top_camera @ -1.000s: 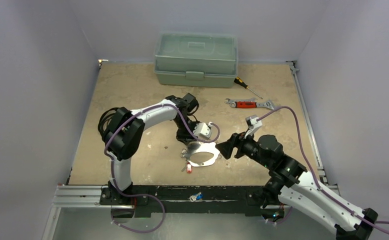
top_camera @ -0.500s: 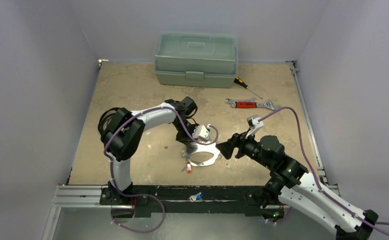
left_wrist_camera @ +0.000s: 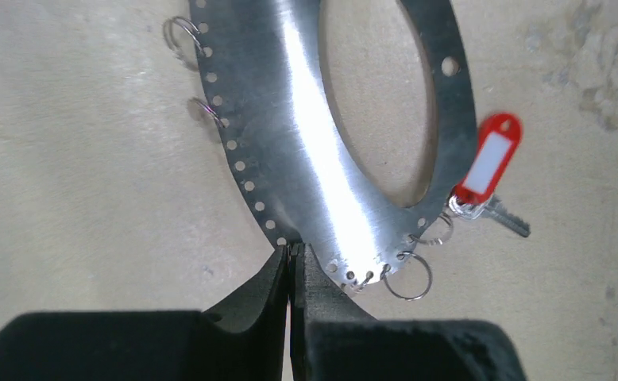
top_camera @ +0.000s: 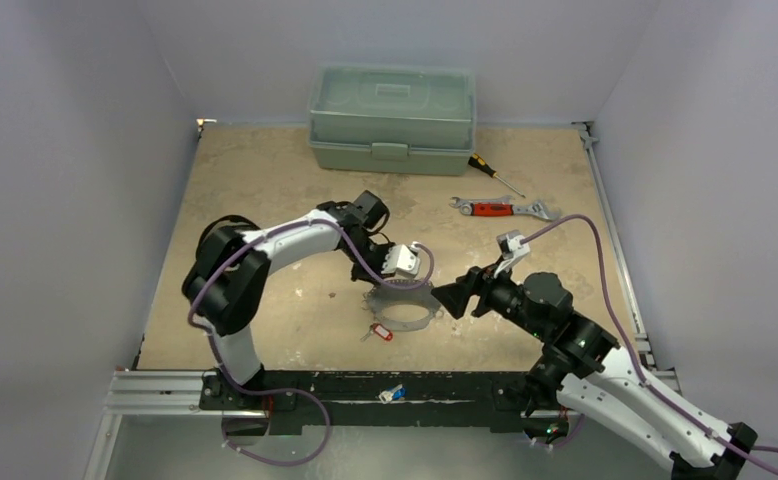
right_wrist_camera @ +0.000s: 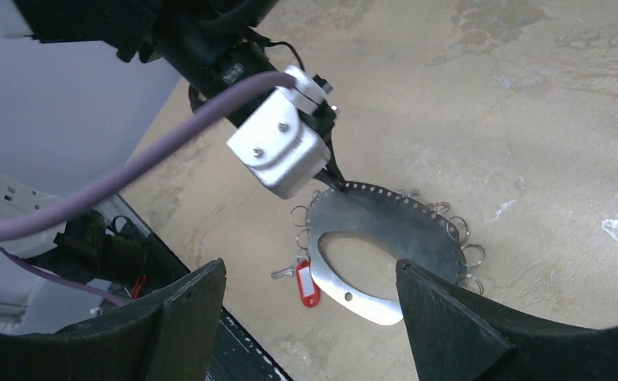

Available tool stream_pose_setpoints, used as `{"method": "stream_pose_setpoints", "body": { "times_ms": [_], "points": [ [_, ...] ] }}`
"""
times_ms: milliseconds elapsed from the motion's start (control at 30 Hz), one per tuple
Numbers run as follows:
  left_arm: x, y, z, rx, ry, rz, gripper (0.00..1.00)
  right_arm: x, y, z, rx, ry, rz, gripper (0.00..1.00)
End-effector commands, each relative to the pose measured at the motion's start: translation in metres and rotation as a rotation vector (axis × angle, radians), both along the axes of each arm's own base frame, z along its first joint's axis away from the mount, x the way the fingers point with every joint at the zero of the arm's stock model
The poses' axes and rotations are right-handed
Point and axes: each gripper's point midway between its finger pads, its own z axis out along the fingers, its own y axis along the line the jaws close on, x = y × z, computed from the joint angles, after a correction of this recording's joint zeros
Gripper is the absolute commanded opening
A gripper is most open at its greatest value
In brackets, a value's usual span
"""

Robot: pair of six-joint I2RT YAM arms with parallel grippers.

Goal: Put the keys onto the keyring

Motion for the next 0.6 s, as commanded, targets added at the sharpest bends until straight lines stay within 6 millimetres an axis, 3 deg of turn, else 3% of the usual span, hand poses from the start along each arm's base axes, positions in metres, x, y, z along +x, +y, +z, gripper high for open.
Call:
{"method": "stream_pose_setpoints", "body": {
  "times_ms": [0,333,400,567],
  "points": [
    [0.015,-0.029,0.068,-0.262,-0.141,0.125,0.00,0.004,-0.001,0.030,0.070,-0.077,-0.014,0.81],
    [0.002,-0.048,0.159,-0.713,-0.192,0.339,0.00,-0.003,0.001,0.064,0.160,-0.210,0.034,0.80],
    [-0.010,-0.049,0.169,-0.766,-0.162,0.331,0.00,-0.007,0.001,0.073,0.175,-0.257,0.057,0.80],
    [-0.040,-0.049,0.222,-1.011,-0.079,0.320,0.00,-0.018,0.003,0.096,0.246,-0.382,0.114,0.77]
  ]
}}
